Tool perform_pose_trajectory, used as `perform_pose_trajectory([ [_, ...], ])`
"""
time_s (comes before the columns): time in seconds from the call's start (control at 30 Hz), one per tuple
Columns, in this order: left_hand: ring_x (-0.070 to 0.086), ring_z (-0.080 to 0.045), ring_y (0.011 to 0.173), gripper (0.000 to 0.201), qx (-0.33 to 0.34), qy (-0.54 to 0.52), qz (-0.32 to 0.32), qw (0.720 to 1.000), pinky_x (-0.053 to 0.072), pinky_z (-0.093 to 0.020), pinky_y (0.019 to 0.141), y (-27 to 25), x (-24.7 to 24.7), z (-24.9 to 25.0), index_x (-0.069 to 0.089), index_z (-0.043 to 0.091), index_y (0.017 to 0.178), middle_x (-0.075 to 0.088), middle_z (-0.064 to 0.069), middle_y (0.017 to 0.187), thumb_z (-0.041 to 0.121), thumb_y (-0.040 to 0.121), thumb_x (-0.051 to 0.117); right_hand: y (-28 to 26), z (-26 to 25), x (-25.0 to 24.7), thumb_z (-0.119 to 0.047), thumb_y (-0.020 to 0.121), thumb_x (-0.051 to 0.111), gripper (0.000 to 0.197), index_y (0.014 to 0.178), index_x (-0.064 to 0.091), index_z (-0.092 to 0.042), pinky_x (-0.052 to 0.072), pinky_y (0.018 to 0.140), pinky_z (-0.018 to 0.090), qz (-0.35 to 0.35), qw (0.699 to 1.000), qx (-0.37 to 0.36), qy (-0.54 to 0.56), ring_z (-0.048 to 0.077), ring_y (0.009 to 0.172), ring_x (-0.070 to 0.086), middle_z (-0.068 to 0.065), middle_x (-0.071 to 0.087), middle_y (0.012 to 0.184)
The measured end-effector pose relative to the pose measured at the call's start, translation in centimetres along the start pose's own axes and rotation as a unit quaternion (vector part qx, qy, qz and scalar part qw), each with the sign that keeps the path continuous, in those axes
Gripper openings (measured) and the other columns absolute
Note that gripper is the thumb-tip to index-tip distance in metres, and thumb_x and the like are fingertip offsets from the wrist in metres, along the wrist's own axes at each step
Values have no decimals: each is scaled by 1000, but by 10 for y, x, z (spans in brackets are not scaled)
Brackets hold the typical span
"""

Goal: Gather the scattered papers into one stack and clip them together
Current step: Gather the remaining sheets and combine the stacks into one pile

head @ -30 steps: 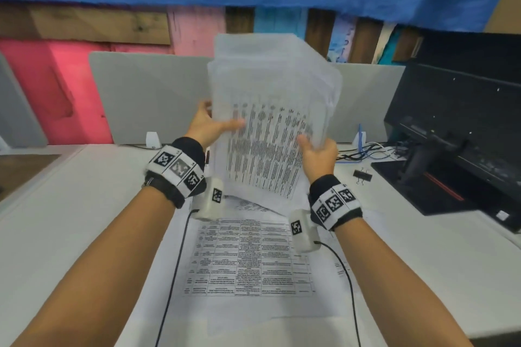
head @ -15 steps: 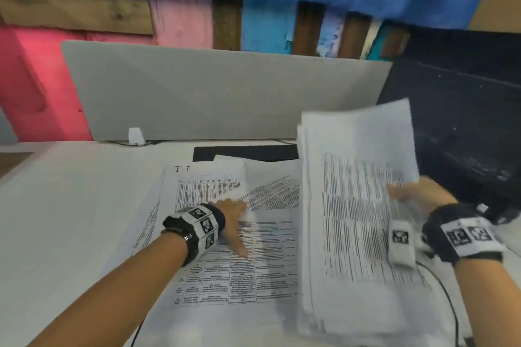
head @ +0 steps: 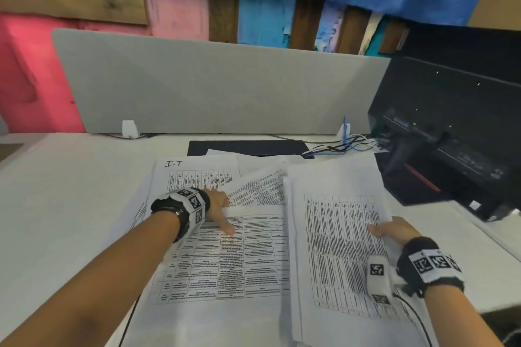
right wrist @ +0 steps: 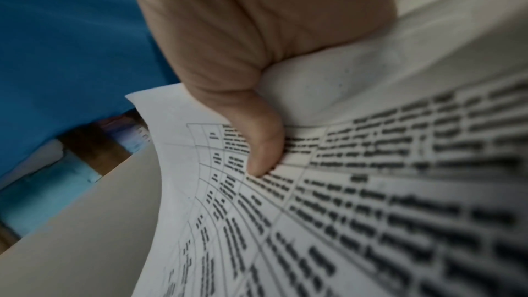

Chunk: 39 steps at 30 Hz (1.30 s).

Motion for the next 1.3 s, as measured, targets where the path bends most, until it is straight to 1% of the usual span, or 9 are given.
perform_pose_trajectory([
  [0.07,55,-15,93,28,0,-28,-7,1000,45,-26,84,3,-5,-3,59,16,97,57,-1,99,36,80,67,7,11,-4,-55,15,87,131,125,49,5,37,105,51,-22,1000,-18,13,39,120,51,23,55,128],
  [0.17,45,-12,69,26,-23,-49,34,998,39,-19,66,10,-14,-11,47,21,65,50,1,77,24,87,59,-9,13,-13,-37,60,82,93,134,41,1,30,109,52,-19,999,-15,49,38,129,41,21,44,140],
  [0.3,48,-23,109,42,-96,-66,105,988,38,-33,103,9,-25,-22,47,1,129,49,-14,136,26,95,44,18,43,-28,-56,10,86,137,130,45,-3,35,104,56,2,997,-17,81,39,119,50,16,56,128],
  [0.37,41,-27,130,50,-117,-89,104,984,31,-35,110,11,-26,-21,35,0,139,37,-15,147,27,97,40,43,60,-33,-55,13,86,138,133,41,-2,33,105,55,1,996,-13,87,39,124,46,16,51,135],
  [0.63,39,-30,132,90,-91,-109,22,990,33,-44,110,20,-23,0,29,10,142,40,-10,145,36,70,77,-11,26,-20,-21,77,69,61,129,44,-4,34,103,57,31,988,-4,149,40,118,50,18,56,128],
  [0.87,47,-33,125,65,-183,-242,109,947,34,-39,109,-2,-36,-75,49,-1,129,49,-17,138,35,79,68,-29,16,-27,-7,86,57,45,129,46,-3,36,98,48,44,974,-31,221,35,115,51,15,56,126],
  [1.0,31,-31,139,69,-245,-239,123,931,25,-33,113,-14,-27,-111,32,-3,141,30,-18,150,38,89,54,-36,2,-30,-10,85,59,48,131,45,-4,32,105,52,31,969,-47,242,37,122,47,17,54,131],
  [1.2,35,-31,136,57,-256,-274,124,919,26,-32,111,-18,-15,-107,39,-5,137,37,-19,147,20,89,59,-27,-19,10,-5,80,63,40,119,56,-1,39,101,53,-47,977,-53,201,37,106,60,15,70,95],
  [1.3,38,-30,134,63,-245,-304,126,912,30,-33,112,-17,-11,-98,38,-5,136,39,-18,145,21,85,64,-17,-43,32,-7,82,63,44,122,51,7,44,97,47,-39,992,-44,112,37,103,60,21,66,105],
])
Point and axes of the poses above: each hand's wrist, its own y-axis towards the middle knuckle, its own x-axis out of the palm, z = x × y, the point moved 1 cm from there along y, towards the middle knuckle
